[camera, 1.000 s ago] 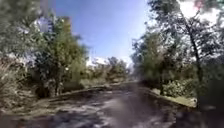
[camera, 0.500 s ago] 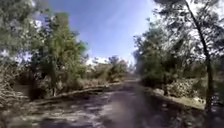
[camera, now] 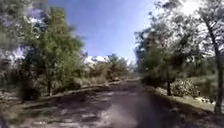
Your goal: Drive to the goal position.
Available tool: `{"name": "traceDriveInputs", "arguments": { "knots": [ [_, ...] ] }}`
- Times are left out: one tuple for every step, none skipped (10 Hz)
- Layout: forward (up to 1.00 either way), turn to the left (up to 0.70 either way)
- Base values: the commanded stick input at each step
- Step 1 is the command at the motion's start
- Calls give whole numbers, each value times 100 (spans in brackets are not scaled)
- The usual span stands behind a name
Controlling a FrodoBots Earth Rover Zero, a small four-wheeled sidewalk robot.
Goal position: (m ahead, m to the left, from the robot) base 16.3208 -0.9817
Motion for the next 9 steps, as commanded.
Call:
{"name": "traceDriveInputs", "arguments": {
  "knots": [
    [70, 0],
    [70, 0],
    [70, 0],
    [70, 0],
    [70, 0],
    [70, 0],
    [70, 0],
    [70, 0],
    [70, 0]
  ]
}}
